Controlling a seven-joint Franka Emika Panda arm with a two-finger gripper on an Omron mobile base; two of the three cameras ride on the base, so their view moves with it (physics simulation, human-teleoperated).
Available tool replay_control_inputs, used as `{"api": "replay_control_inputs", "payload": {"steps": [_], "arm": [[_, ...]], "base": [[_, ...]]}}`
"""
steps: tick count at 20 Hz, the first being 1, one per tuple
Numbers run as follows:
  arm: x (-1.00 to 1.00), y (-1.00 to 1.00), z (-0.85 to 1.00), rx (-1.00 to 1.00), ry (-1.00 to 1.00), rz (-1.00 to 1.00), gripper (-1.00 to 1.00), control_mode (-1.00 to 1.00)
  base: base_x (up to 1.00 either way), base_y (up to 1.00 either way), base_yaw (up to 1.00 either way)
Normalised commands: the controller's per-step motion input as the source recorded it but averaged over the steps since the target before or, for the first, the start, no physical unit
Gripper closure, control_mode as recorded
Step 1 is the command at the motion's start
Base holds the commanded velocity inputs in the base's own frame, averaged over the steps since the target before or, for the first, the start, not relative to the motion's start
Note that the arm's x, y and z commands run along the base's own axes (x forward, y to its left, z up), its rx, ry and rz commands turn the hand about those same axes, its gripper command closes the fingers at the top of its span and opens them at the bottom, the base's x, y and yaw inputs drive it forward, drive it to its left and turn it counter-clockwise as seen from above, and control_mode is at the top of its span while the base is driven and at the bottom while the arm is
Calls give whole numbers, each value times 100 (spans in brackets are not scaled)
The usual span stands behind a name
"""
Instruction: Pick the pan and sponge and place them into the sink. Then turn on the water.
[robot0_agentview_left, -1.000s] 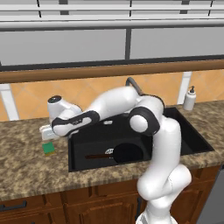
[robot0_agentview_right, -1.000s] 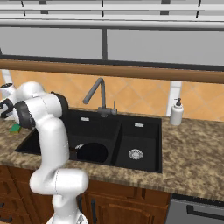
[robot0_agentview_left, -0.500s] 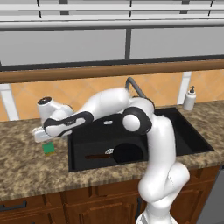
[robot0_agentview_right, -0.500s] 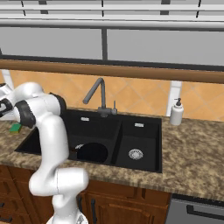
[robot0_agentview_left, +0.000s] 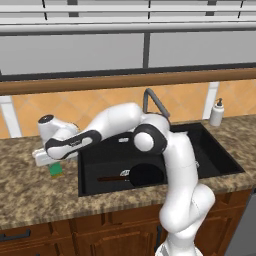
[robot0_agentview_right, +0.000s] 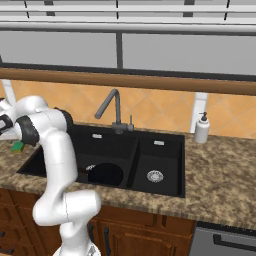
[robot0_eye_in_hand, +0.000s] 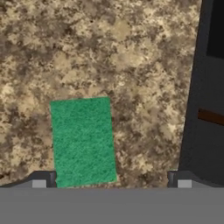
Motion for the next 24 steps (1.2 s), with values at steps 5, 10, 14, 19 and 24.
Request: {"api": "replay_control_inputs", "payload": {"steps": [5,10,14,19,24], "arm": [[0,5,-12,0,3,0,-100,-100],[0,0,-17,0,3,0,-100,-100],[0,5,-8,0,1,0,-100,-100],[0,8,-13,0,5,0,-100,-100],[0,0,-25,0,5,0,-100,-100]], "base": [[0,0,0],[0,0,0],[0,0,0],[0,0,0],[0,0,0]]}}
